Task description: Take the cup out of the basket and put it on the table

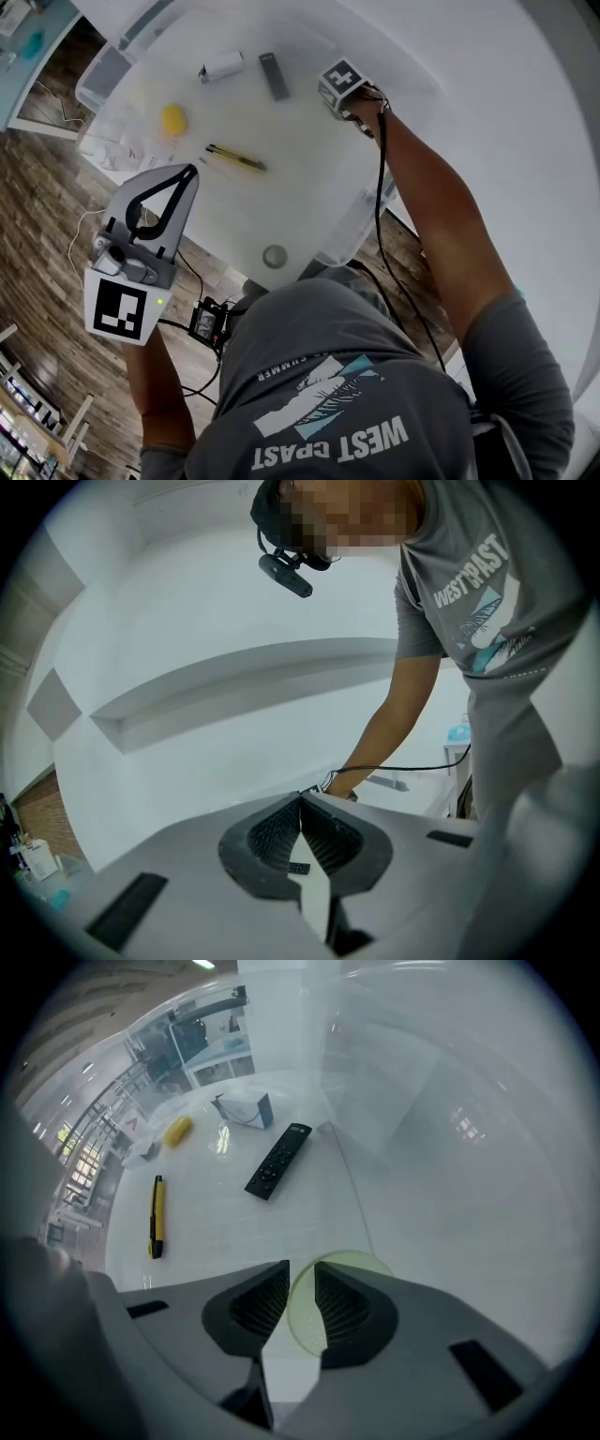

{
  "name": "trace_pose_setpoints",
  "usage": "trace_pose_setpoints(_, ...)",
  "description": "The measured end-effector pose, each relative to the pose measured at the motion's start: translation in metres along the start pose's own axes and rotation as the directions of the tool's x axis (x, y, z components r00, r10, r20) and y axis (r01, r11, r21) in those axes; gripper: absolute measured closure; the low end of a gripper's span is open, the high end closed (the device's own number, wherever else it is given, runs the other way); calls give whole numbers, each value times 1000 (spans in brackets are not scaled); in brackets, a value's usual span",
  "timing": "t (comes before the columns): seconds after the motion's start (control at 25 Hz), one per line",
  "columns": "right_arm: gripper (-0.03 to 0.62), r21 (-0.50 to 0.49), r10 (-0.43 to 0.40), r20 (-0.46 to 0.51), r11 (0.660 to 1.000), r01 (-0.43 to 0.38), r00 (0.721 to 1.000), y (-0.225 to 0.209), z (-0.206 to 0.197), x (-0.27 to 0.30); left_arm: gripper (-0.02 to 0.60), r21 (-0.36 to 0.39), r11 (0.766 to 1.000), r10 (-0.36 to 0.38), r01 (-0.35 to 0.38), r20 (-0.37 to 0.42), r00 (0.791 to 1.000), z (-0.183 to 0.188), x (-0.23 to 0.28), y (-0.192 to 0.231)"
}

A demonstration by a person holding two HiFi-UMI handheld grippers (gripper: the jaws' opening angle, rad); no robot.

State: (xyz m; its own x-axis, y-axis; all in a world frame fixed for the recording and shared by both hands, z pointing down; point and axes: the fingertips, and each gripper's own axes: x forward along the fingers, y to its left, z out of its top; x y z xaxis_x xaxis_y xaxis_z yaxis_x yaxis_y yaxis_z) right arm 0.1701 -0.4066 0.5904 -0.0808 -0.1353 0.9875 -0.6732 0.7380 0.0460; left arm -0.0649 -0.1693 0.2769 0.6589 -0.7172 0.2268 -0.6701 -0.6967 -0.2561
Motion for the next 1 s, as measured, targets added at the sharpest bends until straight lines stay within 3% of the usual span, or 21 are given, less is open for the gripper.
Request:
trace_pose_setpoints(0.2, 563, -59, 1, 1, 998, -1, 1000, 12, 3, -4, 571, -1, 1000, 7, -7, -1, 1000, -1, -7, -1)
trace_pose_setpoints(0.6, 565, -115, -70, 185, 989, 92, 980, 26, 27, -65, 571, 18, 1000, -3, 3, 15, 1000, 3, -23, -12)
trace_pose_setpoints(0.8, 565, -125, -90, 281, 984, 129, 955, 38, 34, -105, 571, 53, 998, -23, 22, 30, 999, 9, -27, -20)
trace_pose_setpoints(1.0, 565, -136, -107, 403, 975, 176, 909, 60, 41, -158, 571, 78, 996, -40, 36, 46, 998, 14, -32, -27)
